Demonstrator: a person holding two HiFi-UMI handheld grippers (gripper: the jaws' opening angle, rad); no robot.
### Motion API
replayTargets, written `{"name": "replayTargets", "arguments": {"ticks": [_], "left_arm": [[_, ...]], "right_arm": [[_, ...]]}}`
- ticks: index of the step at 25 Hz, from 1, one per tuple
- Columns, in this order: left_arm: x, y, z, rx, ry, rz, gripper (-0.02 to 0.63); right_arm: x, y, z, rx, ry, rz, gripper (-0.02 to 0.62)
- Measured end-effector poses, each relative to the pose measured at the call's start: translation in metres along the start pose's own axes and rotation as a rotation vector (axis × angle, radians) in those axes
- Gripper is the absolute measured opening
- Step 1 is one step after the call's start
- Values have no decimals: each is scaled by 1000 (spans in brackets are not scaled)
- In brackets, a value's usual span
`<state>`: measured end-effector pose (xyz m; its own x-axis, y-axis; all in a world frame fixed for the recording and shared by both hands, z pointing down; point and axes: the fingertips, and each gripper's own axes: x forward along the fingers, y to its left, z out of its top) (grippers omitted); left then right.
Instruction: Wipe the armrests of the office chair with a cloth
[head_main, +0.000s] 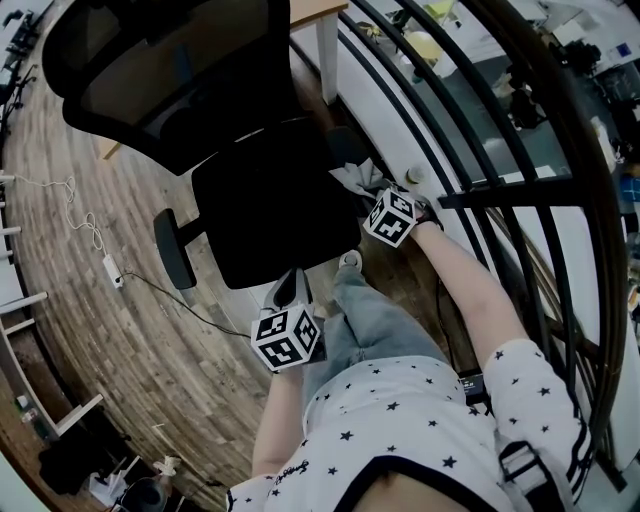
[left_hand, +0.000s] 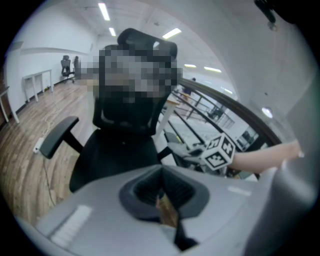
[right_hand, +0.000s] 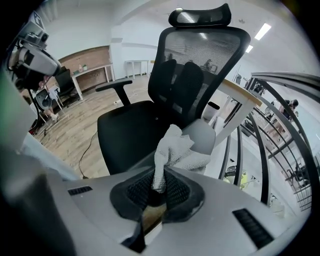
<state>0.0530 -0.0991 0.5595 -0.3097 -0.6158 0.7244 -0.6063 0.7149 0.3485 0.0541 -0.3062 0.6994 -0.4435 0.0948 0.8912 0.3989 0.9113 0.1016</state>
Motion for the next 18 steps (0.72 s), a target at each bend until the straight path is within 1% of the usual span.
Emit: {"name": "replayTargets", "arguments": {"ticks": [8,12,18], "left_arm": [[-10,-3,-10,-4,-6,-4,5],[-13,-7,-15,-7,-13,-8,5],[-19,-12,-21,-4,-15,-15,5]], "right_arm": [[-8,19,-7,-6,2,12,32],[-10,30,-13,-29,4,27,32],[-14,49,-19,-31,9,66,34]]}}
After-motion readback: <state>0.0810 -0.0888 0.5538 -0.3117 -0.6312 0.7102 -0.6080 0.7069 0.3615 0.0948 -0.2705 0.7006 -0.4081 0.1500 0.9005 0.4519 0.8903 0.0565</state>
